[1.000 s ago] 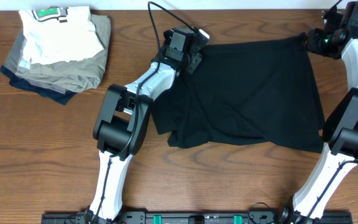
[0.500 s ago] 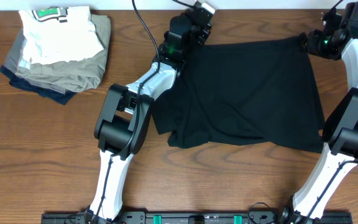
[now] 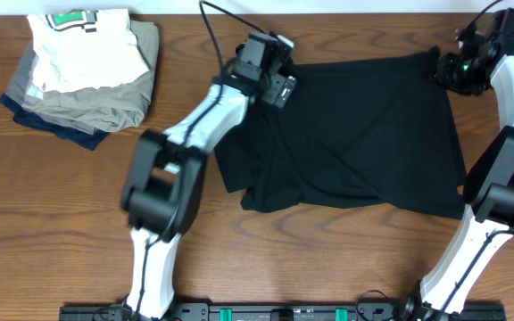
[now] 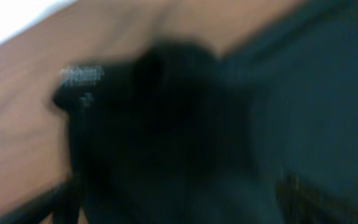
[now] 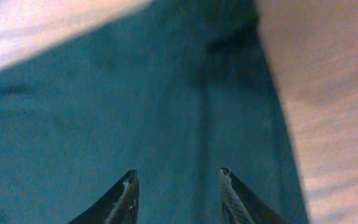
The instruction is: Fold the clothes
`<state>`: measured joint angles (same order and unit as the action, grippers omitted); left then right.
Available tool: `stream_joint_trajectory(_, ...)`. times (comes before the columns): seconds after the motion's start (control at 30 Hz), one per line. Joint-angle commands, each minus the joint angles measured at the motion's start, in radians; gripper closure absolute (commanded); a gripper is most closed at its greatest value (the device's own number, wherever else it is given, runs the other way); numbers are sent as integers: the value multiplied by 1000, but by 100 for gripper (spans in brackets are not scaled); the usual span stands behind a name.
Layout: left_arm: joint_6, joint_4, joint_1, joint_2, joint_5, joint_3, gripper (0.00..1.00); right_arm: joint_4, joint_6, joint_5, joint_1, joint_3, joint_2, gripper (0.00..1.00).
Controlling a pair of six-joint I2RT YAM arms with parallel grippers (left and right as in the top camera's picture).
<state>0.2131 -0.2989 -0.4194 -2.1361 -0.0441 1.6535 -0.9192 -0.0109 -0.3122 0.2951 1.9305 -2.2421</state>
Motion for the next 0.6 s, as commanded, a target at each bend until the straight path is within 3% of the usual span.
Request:
stream_joint_trajectory(0.0, -14, -159, 13, 237, 15, 20, 2, -69, 8, -40, -6, 7, 105, 58)
stream_joint_trajectory(0.17, -164, -446, 25, 386, 19, 20, 2, -255, 8, -40, -11, 6, 209, 58)
stream_joint_trajectory(0.3, -288, -631, 45, 404, 31, 19, 2, -386, 13, -27, -32, 4, 255, 58)
stream_joint_trajectory(0.57, -403, -681, 77, 396, 38, -111, 2, -489, 4, 29, -87, -12, 267, 61)
